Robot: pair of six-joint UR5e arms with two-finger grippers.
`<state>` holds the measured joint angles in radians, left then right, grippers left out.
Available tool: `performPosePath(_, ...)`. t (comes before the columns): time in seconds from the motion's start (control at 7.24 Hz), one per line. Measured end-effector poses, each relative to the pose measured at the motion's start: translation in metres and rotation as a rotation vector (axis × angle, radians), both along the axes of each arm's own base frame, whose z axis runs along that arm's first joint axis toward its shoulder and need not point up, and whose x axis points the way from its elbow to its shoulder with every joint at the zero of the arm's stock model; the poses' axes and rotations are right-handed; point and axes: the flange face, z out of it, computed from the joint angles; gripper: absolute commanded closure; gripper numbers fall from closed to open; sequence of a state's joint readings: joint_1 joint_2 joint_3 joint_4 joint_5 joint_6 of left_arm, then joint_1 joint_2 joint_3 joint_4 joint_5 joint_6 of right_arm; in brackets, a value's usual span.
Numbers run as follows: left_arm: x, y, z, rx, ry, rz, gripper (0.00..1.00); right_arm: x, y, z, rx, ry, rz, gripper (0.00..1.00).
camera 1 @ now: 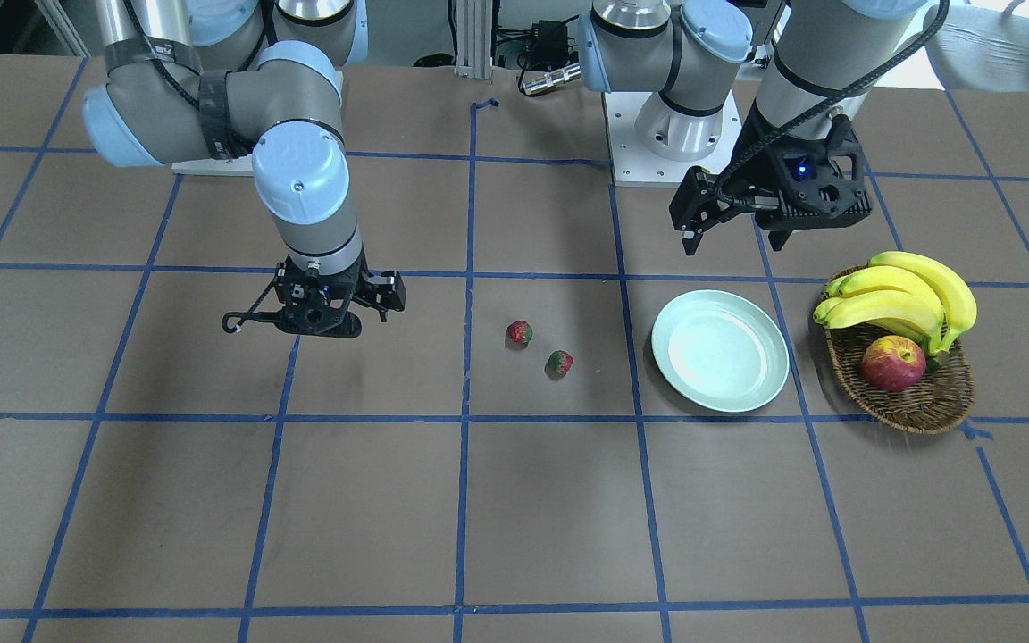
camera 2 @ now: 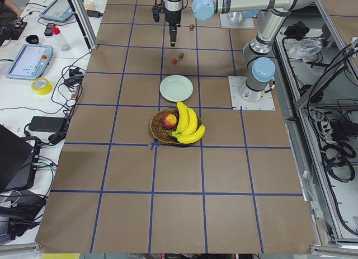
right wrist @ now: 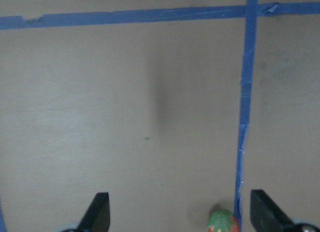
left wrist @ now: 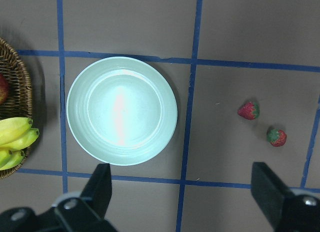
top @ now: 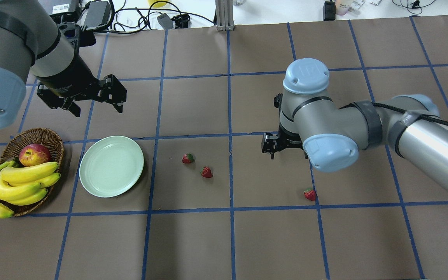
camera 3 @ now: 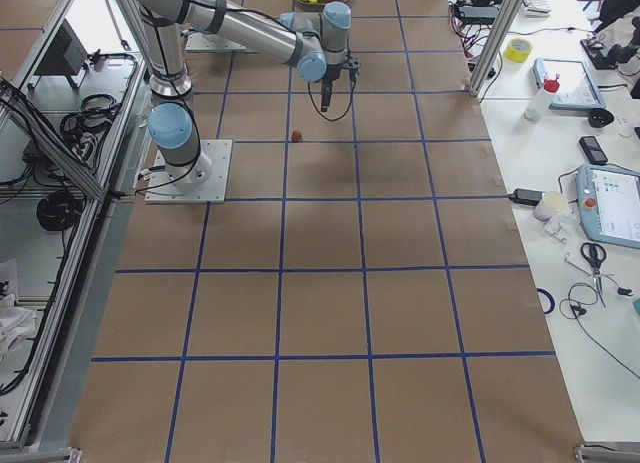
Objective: Collect all strawberries into plate
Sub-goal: 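Move the right gripper to the nearest strawberry and grasp it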
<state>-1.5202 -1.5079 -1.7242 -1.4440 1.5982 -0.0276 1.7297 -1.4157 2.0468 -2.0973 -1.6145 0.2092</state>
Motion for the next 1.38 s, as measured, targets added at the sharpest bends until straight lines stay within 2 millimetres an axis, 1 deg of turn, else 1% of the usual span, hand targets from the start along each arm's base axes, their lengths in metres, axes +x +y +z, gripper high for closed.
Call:
performPosePath(0.14,0.0,0.0,0.0,0.0,-0.001,0.0,0.0,-0.018,0.015,-0.014,0.005,0.019,0.002,0.0)
performPosePath(0.28,0.0,0.0,-0.001,0.001,-0.002,0.0,0.0,-0.028,0.028,-0.028,0.022,0.025,0.006,0.01)
performPosePath(0.55,0.0,-0.001,-0.001,-0.002,-0.002,0.0,0.0,-0.034,0.057,-0.05,0.055,0.008,0.005,0.04)
performPosePath(0.69,0.0,-0.001,-0.002,-0.001,-0.002,0.0,0.0,-0.034,0.069,-0.061,0.05,-0.013,-0.003,0.17)
performPosePath(0.83,0.0,0.0,-0.003,0.001,-0.001,0.0,0.0,-0.034,0.079,-0.069,0.039,-0.024,-0.006,0.41)
performPosePath(0.97,0.0,0.0,-0.004,0.003,0.0,0.0,0.0,-0.034,0.084,-0.073,0.031,-0.024,-0.005,0.65)
performPosePath(1.1,0.0,0.0,-0.004,0.0,0.0,0.0,0.0,-0.035,0.085,-0.074,0.027,-0.021,-0.003,0.84)
performPosePath(1.24,0.0,0.0,-0.002,-0.009,0.0,0.001,0.0,-0.035,0.085,-0.074,0.024,-0.019,-0.002,1.0)
performPosePath(1.38,0.0,0.0,-0.001,-0.016,0.001,0.002,0.0,-0.035,0.085,-0.074,0.022,-0.016,-0.003,1.0)
